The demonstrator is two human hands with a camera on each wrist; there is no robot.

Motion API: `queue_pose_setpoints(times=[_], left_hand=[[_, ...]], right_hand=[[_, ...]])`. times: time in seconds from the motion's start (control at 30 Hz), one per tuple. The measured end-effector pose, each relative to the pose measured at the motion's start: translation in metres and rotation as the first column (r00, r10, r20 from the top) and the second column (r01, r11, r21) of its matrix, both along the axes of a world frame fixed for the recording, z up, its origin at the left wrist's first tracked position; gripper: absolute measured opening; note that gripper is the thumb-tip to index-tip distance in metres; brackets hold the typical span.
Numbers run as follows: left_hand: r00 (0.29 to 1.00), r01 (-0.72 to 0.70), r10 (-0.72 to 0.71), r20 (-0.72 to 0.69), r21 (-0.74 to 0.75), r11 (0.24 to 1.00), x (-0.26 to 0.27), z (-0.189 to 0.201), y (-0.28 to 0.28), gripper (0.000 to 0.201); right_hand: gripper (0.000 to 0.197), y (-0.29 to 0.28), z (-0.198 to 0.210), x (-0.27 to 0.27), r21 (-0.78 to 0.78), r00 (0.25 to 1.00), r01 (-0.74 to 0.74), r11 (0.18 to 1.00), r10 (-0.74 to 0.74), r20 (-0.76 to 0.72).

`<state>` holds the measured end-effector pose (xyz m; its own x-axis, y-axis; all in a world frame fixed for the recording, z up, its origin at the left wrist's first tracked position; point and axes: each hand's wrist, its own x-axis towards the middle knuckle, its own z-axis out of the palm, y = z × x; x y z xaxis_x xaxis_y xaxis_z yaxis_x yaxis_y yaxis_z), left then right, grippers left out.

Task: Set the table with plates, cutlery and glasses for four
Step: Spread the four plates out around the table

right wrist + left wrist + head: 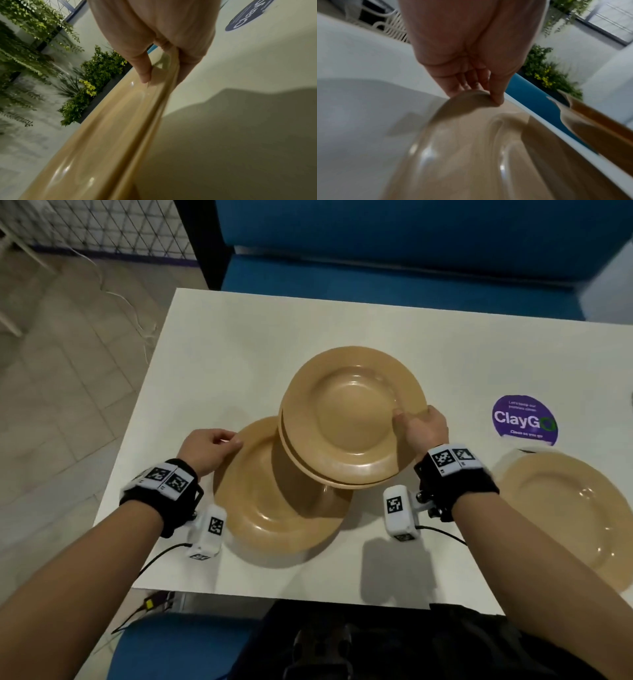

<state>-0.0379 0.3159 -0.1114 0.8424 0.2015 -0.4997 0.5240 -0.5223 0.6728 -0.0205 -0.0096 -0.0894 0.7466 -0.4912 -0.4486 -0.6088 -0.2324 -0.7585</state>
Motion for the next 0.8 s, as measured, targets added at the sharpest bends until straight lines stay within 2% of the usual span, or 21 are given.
queue_pose_setpoints(times=[0.1, 0.17, 0.23, 0.37, 0.43, 0.53, 0.6, 0.7, 0.8], left_hand=[[0.990, 0.138, -0.134, -0.034, 0.157, 0.978, 0.002, 0.007, 0.005, 0.029], [0.989, 0.136, -0.145, 0.034, 0.195, 0.971, 0.006, 0.016, -0.006, 0.031], [0.986, 0.095, -0.113, 0.121, 0.143, 0.985, 0.016, 0.020, -0.023, 0.032], [0.993, 0.044, -0.024, 0.114, -0.167, 0.985, 0.039, 0.024, -0.071, 0.039], [0.994, 0.026, -0.003, 0.109, -0.206, 0.978, 0.048, 0.026, -0.093, 0.034], [0.991, -0.048, 0.075, 0.111, -0.232, 0.972, 0.061, 0.026, -0.122, 0.024], [0.985, -0.116, 0.147, 0.093, -0.277, 0.954, 0.067, 0.027, -0.141, 0.018], [0.971, -0.179, 0.215, 0.105, -0.277, 0.944, 0.079, 0.023, -0.166, 0.024], [0.955, -0.236, 0.270, 0.120, -0.242, 0.941, 0.089, 0.017, -0.185, 0.033]], right_hand=[[0.036, 0.013, -0.004, 0.000, 0.000, 1.000, -0.026, 1.000, 0.026, 0.011], [0.034, 0.018, -0.006, 0.001, 0.001, 0.999, -0.031, 1.000, 0.031, 0.029], [0.034, 0.019, -0.006, 0.003, 0.000, 0.999, -0.024, 1.000, 0.024, 0.039], [0.032, 0.010, -0.001, 0.004, 0.036, 0.999, 0.016, 0.999, -0.017, 0.048], [0.032, -0.003, 0.003, 0.006, 0.018, 0.999, 0.021, 1.000, -0.022, 0.047], [0.034, -0.038, 0.009, 0.009, -0.151, 0.999, -0.052, 0.987, 0.052, -0.004], [0.034, -0.068, 0.013, 0.009, -0.203, 0.997, -0.074, 0.976, 0.073, -0.010], [0.037, -0.114, 0.016, 0.015, -0.218, 0.999, 0.041, 0.975, -0.043, -0.004], [0.028, -0.153, 0.016, 0.029, -0.102, 0.978, 0.210, 0.972, -0.211, 0.008]])
